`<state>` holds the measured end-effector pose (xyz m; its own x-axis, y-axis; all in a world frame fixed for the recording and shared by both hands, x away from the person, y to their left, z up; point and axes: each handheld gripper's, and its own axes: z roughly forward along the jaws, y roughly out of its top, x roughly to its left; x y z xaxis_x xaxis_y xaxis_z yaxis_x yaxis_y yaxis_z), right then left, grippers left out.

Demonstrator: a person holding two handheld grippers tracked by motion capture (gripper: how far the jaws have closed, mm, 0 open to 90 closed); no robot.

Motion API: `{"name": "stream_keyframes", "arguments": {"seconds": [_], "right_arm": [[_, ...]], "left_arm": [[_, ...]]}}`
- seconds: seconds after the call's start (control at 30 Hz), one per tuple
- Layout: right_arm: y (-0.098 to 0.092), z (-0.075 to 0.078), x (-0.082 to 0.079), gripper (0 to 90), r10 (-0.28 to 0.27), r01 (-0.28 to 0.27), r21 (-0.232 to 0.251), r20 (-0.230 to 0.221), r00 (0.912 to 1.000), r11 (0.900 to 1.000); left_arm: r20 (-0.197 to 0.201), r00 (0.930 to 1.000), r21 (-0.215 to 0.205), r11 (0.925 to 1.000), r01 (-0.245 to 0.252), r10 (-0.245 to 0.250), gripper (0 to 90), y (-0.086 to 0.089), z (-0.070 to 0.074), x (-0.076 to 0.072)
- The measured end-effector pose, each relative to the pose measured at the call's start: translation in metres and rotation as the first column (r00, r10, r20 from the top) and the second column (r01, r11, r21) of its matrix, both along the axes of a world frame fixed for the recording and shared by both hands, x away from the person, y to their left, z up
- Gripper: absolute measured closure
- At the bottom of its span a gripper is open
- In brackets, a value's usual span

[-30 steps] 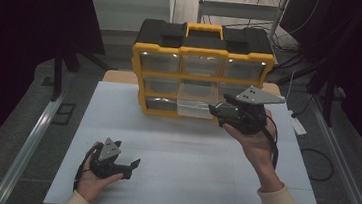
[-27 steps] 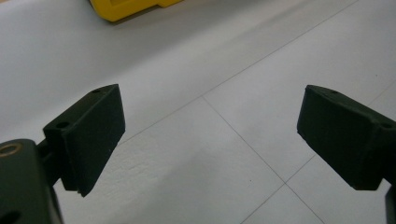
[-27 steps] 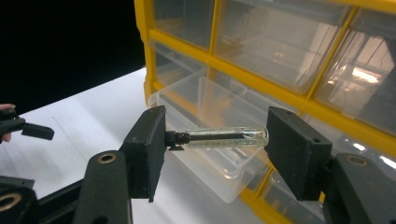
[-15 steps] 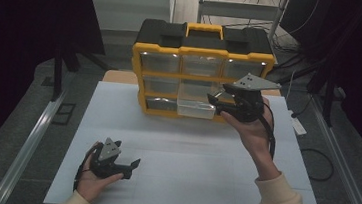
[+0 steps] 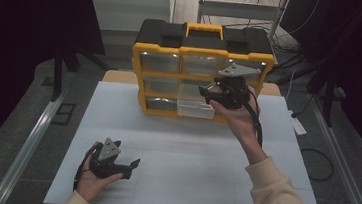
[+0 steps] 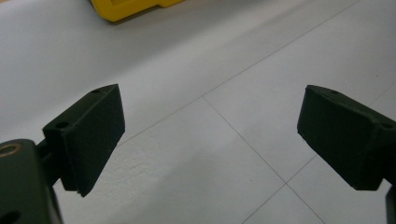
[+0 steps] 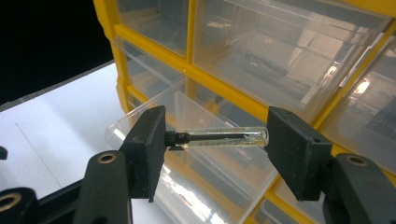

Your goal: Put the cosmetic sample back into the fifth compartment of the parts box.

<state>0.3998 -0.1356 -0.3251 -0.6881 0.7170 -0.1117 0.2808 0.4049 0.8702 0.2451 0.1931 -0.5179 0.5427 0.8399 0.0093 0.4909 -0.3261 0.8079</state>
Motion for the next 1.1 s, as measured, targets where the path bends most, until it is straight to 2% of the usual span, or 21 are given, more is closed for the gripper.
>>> {"name": "stream_keyframes", "arguments": {"seconds": [0.13, 0.4, 0.77, 1.1], "right_arm": [[0.004, -0.001, 0.005, 39.9, -0.005, 0.005, -0.004, -0.008, 1.0000, 1.000], [0.016, -0.012, 0.016, 39.9, -0.019, 0.017, -0.065, -0.030, 0.9994, 0.998], [0.023, -0.022, 0.026, 39.8, -0.031, 0.026, -0.080, -0.069, 0.9971, 0.996], [0.025, -0.024, 0.026, 39.6, -0.027, 0.019, -0.096, -0.084, 0.9961, 0.995]], "left_arm": [[0.001, 1.0000, 0.000, 1.0000, 0.001, -0.001, 8.2, 0.000, 0.000, 0.000], [0.001, 1.0000, 0.003, 1.0000, 0.003, -0.003, 8.2, 0.001, 0.000, 0.000], [-0.004, 1.0000, -0.003, 1.0000, 0.004, -0.004, 8.3, 0.001, 0.000, 0.000], [-0.003, 1.0000, 0.000, 1.0000, 0.004, -0.004, 8.3, 0.001, 0.000, 0.000]]}}
